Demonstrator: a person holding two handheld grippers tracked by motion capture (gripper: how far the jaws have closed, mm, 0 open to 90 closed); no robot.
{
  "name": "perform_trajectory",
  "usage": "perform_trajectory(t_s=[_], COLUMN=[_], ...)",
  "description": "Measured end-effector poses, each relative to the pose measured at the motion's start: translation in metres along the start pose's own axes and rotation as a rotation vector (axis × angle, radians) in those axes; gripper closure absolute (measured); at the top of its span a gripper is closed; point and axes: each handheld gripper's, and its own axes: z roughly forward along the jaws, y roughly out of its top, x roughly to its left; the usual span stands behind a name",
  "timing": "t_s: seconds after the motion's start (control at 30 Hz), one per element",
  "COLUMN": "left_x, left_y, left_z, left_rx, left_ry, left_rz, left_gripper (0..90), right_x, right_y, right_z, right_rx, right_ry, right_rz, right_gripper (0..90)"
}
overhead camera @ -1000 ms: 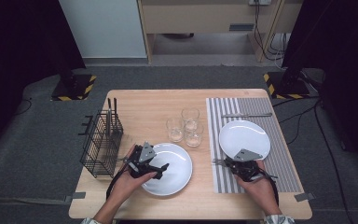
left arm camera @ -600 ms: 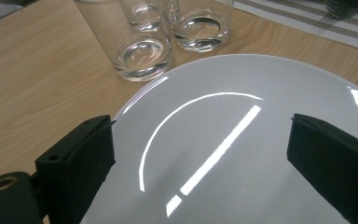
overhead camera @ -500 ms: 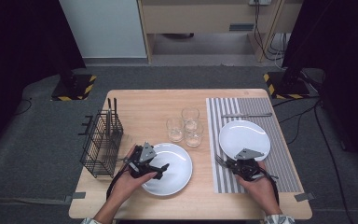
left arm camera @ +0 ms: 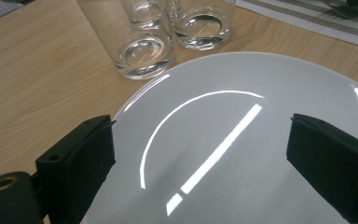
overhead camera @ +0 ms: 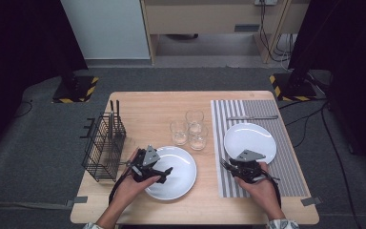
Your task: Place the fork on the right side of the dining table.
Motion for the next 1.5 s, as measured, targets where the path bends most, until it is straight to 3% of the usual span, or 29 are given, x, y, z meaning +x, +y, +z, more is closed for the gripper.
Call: perform_trajectory(t_s=[0.13,0.37,0.6,0.67,1.0,1.3,1.5], left_x=[0.001,0.002,0.002,0.002,0.002,0.001,0.001], left_y=[-0.001,-0.001,-0.001,-0.001,-0.001,-0.001,-0.001], left_z=[0.0,-0.001,-0.001,0.0,-0.001,0.0,0.001], left_rx=[0.005,0.003,0.007,0.009,0.005,0.012,0.015], left_ry=[0.002,0.001,0.005,0.004,0.005,-0.004,-0.005], left_rz=[0.001,0.0,0.002,0.004,0.002,0.008,0.011], left_gripper=[7.0,7.1,7.2,7.2,7.2,7.2,7.2], right_x=[0.002,0.007,0.006,0.006,0.015,0.018,0.018], right_y=[0.006,0.016,0.015,0.015,0.017,0.016,0.016], right_z=[0.011,0.022,0.024,0.024,0.025,0.019,0.024], right_rx=[0.018,0.02,0.03,0.032,0.03,0.012,0.028], right_ry=[0.018,0.026,0.031,0.032,0.068,0.052,0.052], right_rz=[-0.012,-0.014,-0.002,-0.014,-0.066,-0.059,-0.057], right_gripper=[61.2,57.7,62.8,68.3,69.9,49.0,56.2])
